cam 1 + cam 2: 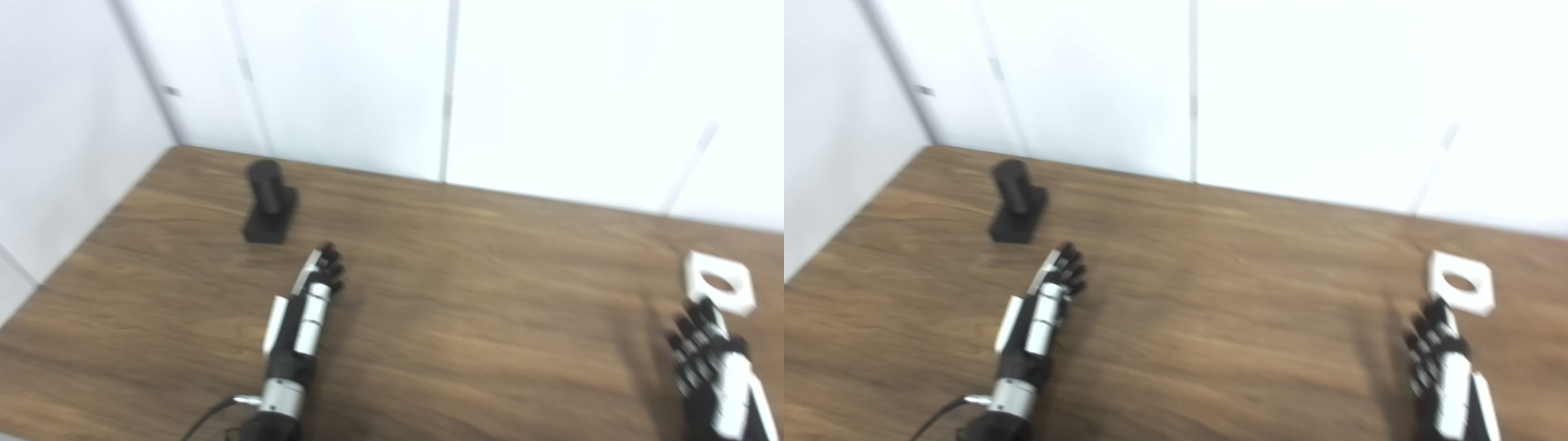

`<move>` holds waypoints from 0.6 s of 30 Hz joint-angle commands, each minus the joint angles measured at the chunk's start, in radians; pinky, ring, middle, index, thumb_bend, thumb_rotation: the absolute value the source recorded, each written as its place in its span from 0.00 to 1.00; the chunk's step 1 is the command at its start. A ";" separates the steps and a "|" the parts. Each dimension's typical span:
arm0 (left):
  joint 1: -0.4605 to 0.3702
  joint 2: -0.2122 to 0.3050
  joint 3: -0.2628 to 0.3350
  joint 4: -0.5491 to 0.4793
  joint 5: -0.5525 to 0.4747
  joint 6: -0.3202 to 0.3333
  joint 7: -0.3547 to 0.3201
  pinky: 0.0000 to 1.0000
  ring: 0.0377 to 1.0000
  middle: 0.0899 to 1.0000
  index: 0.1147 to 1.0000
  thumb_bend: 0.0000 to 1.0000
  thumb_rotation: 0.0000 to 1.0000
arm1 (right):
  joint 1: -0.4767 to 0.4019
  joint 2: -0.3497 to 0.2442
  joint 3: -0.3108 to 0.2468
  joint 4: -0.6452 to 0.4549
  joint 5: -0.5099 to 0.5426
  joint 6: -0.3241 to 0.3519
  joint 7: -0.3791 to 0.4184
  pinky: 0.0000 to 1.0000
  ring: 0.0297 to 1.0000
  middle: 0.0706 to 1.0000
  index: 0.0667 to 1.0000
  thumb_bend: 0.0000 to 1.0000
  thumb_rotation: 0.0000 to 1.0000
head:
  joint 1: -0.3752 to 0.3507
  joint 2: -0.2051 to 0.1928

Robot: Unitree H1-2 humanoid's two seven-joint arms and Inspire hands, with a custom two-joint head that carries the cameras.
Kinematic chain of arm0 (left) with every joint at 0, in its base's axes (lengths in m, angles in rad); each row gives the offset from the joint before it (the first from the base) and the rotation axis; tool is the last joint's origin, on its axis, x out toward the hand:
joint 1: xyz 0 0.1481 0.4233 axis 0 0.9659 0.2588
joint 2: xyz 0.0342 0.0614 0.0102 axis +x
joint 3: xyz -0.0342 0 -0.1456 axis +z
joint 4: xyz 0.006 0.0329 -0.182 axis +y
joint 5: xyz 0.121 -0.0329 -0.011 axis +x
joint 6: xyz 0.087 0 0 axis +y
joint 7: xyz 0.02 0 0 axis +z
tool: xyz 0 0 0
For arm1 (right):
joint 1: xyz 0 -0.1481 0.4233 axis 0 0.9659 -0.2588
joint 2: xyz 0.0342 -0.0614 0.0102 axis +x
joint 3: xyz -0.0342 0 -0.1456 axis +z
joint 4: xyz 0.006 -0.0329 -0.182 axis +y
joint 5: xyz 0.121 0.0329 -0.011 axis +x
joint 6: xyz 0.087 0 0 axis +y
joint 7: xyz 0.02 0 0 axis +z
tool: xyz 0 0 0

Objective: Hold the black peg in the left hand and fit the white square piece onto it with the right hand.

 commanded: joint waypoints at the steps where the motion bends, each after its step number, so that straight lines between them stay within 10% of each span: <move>1: 0.016 -0.023 -0.011 0.025 0.014 -0.042 0.007 0.92 0.93 0.94 0.96 0.54 0.90 | 0.110 0.001 0.005 -0.006 0.005 -0.049 0.018 1.00 1.00 1.00 1.00 0.58 1.00 | 0.001 0.000; 18: 0.019 -0.032 -0.011 0.067 0.016 -0.074 0.010 0.92 0.93 0.94 0.96 0.44 0.90 | 0.093 0.003 0.002 0.051 -0.008 -0.086 0.032 1.00 1.00 1.00 1.00 0.67 1.00 | 0.005 -0.092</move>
